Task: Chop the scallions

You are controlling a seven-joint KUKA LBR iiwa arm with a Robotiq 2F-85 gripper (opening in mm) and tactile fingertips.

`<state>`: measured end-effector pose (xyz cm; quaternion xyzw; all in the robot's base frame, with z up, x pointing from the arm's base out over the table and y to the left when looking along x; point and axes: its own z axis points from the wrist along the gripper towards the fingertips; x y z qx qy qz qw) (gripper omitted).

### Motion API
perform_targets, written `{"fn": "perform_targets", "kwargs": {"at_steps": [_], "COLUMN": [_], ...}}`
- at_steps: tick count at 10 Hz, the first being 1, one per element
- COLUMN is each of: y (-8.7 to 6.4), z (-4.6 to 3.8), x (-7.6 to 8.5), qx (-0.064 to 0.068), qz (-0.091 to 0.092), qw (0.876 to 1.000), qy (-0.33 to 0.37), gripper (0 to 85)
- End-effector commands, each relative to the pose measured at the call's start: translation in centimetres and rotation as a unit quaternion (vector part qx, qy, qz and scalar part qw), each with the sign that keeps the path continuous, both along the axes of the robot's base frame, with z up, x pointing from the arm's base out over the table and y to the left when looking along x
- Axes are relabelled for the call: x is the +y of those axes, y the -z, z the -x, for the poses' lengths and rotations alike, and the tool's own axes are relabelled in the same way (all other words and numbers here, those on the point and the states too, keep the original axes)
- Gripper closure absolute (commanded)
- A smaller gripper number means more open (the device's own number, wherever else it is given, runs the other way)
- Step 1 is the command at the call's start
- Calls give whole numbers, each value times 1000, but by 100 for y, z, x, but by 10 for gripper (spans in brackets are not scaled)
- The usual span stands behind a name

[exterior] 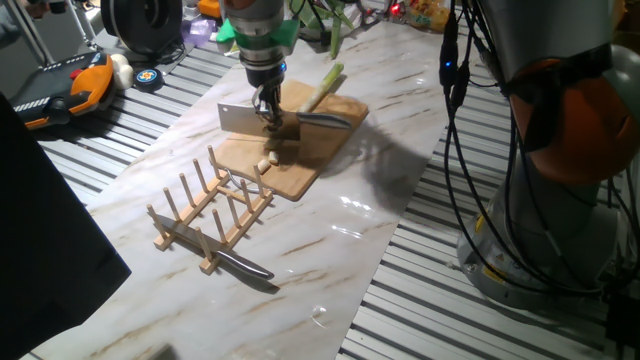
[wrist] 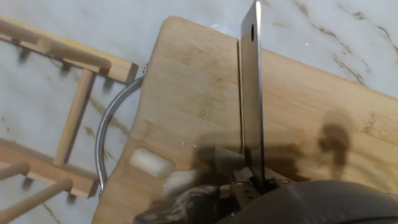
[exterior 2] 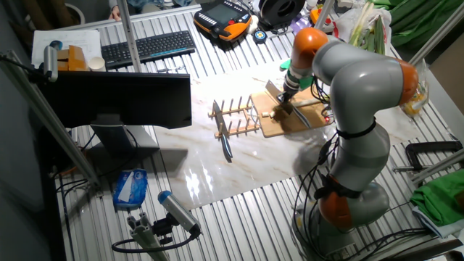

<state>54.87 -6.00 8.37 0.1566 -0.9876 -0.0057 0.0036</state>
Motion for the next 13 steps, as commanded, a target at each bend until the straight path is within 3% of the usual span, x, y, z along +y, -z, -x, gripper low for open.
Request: {"fn": "perform_targets", "kwargs": {"at_steps": [1, 13], "y": [-4, 120], "z": [-17, -49], "x": [6, -53], "qx": [0, -2], "qz": [0, -5], "qw": [1000, 1000], "qy": [0, 4], "gripper": [843, 843]}}
